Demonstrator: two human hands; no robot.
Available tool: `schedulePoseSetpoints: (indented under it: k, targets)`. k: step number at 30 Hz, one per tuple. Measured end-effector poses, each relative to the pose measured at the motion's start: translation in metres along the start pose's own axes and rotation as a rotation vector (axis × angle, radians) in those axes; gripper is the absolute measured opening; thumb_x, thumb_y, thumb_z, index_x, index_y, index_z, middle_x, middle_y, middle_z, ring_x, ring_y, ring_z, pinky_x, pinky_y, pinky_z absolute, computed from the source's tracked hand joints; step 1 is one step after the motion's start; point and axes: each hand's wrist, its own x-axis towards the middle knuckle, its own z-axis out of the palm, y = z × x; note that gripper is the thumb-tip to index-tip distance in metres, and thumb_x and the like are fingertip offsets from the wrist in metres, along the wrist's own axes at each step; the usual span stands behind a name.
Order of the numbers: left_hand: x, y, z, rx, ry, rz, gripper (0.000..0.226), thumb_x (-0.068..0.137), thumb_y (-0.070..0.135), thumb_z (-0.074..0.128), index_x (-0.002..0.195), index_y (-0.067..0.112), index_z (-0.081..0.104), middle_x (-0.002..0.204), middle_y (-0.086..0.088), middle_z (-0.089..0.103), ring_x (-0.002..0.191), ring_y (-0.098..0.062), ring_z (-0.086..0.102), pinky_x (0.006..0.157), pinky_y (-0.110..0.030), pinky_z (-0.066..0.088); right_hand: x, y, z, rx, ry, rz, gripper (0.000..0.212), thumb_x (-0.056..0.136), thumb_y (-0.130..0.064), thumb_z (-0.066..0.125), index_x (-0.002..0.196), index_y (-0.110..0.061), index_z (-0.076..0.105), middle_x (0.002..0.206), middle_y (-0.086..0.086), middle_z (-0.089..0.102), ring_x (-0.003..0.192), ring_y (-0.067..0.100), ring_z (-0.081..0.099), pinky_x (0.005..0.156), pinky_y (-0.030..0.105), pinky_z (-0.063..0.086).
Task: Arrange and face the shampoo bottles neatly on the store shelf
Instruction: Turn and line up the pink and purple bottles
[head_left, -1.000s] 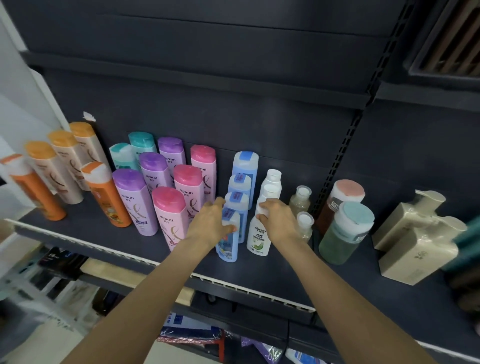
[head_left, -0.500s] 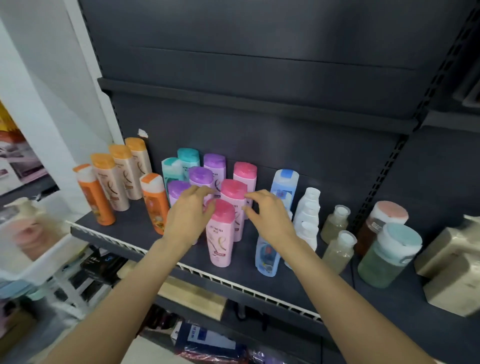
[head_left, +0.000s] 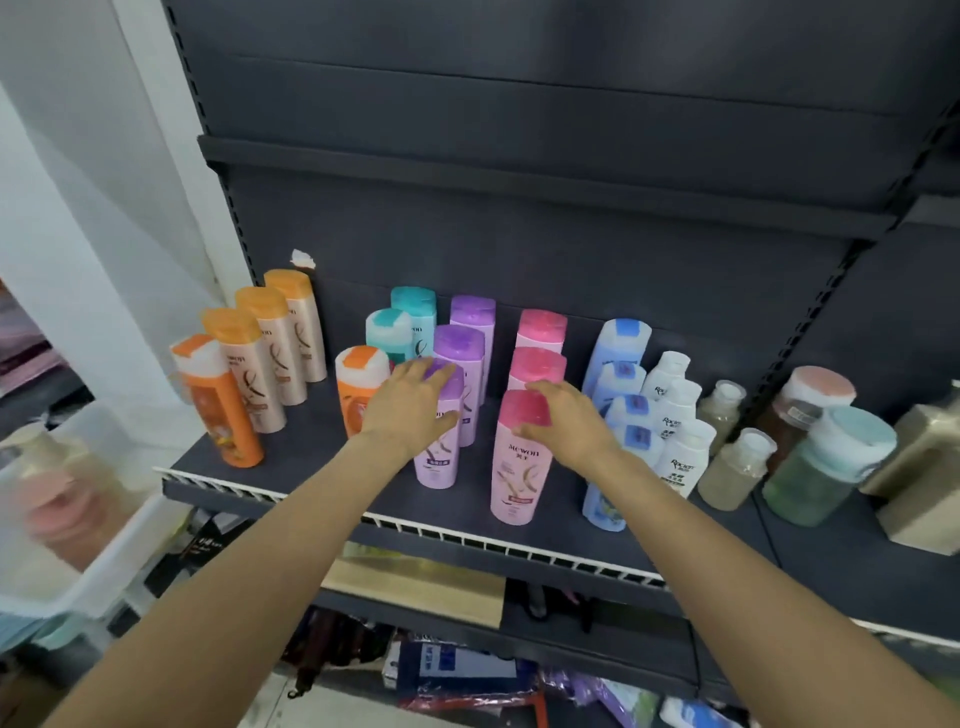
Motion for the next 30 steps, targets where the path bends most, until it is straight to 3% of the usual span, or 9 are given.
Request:
schedulePoseSetpoints:
  k: [4, 9, 15, 19, 23, 26, 28, 30]
  targets:
    - [0.002, -0.002, 0.0, 0.028, 0.011, 0.009, 0.066, 0.093, 0.039, 0.053, 0.149, 0.023, 0.022, 0.154, -0.004, 0.024, 0.14, -0.026, 0.022, 0.113, -0.034, 0.024, 0.005, -0.001, 0.008, 0.046, 0.016, 0.051, 0.054, 0.083, -0.024, 0.071, 0.128, -0.01, 0.045, 0.122, 0.014, 0.054, 0.111, 0.027, 0.052, 0.09, 0.031, 0.041]
    - [0.004, -0.003, -0.003, 0.04, -0.03, 0.012, 0.069, 0.091, 0.037, 0.056, 0.149, 0.024, 0.021, 0.155, -0.004, 0.024, 0.14, -0.026, 0.023, 0.113, -0.034, 0.025, 0.0, -0.004, 0.008, 0.099, 0.064, 0.115, 0.048, 0.079, -0.027, 0.074, 0.117, -0.01, 0.048, 0.095, 0.005, 0.056, 0.089, 0.023, 0.055, 0.077, 0.036, 0.05]
    - [0.006, -0.001, -0.011, 0.016, -0.056, -0.002, 0.059, 0.092, 0.034, 0.055, 0.145, 0.025, 0.03, 0.147, -0.006, 0.035, 0.131, -0.027, 0.034, 0.108, -0.035, 0.032, -0.007, -0.017, -0.032, 0.271, 0.292, 0.088, 0.049, 0.077, -0.032, 0.075, 0.117, -0.013, 0.056, 0.109, 0.001, 0.061, 0.096, 0.016, 0.055, 0.078, 0.029, 0.044]
    - [0.004, 0.009, -0.022, -0.078, -0.089, -0.061, 0.051, 0.094, 0.034, 0.051, 0.142, 0.022, 0.036, 0.145, -0.007, 0.037, 0.13, -0.026, 0.038, 0.105, -0.035, 0.036, -0.011, -0.032, -0.072, 0.437, 0.413, 0.051, 0.041, 0.073, -0.033, 0.078, 0.105, -0.013, 0.062, 0.098, -0.001, 0.064, 0.091, 0.017, 0.06, 0.077, 0.03, 0.049]
    - [0.003, 0.016, -0.033, -0.428, 0.02, -0.114, 0.041, 0.098, 0.027, 0.044, 0.137, 0.014, 0.045, 0.141, -0.009, 0.044, 0.126, -0.026, 0.045, 0.101, -0.031, 0.038, -0.02, -0.032, -0.098, 0.667, 0.478, 0.085, 0.032, 0.071, -0.033, 0.08, 0.093, -0.017, 0.064, 0.091, 0.003, 0.066, 0.084, 0.02, 0.066, 0.067, 0.038, 0.057]
    - [0.0, 0.022, -0.048, -0.846, 0.068, -0.253, 0.029, 0.099, 0.031, 0.044, 0.115, 0.011, 0.059, 0.11, -0.005, 0.059, 0.108, -0.024, 0.055, 0.087, -0.031, 0.043, -0.028, -0.027, -0.108, 0.89, 0.494, 0.123, 0.034, 0.074, -0.025, 0.079, 0.099, -0.008, 0.065, 0.094, 0.009, 0.065, 0.076, 0.017, 0.065, 0.049, 0.026, 0.052]
    - [-0.003, 0.023, -0.059, -1.13, 0.014, -0.392, 0.026, 0.097, 0.038, 0.045, 0.093, 0.016, 0.059, 0.093, -0.004, 0.059, 0.095, -0.023, 0.056, 0.084, -0.036, 0.048, -0.034, -0.027, -0.112, 1.022, 0.503, 0.115, 0.032, 0.077, -0.021, 0.077, 0.101, -0.005, 0.064, 0.09, 0.008, 0.064, 0.071, 0.013, 0.064, 0.047, 0.023, 0.052]
    - [-0.007, 0.021, -0.067, -1.312, -0.108, -0.527, 0.034, 0.093, 0.052, 0.045, 0.096, 0.02, 0.057, 0.095, -0.006, 0.062, 0.093, -0.024, 0.062, 0.084, -0.037, 0.051, -0.039, -0.028, -0.114, 1.127, 0.495, 0.1, 0.029, 0.08, -0.018, 0.074, 0.102, -0.004, 0.062, 0.085, 0.005, 0.063, 0.066, 0.009, 0.063, 0.047, 0.021, 0.052]
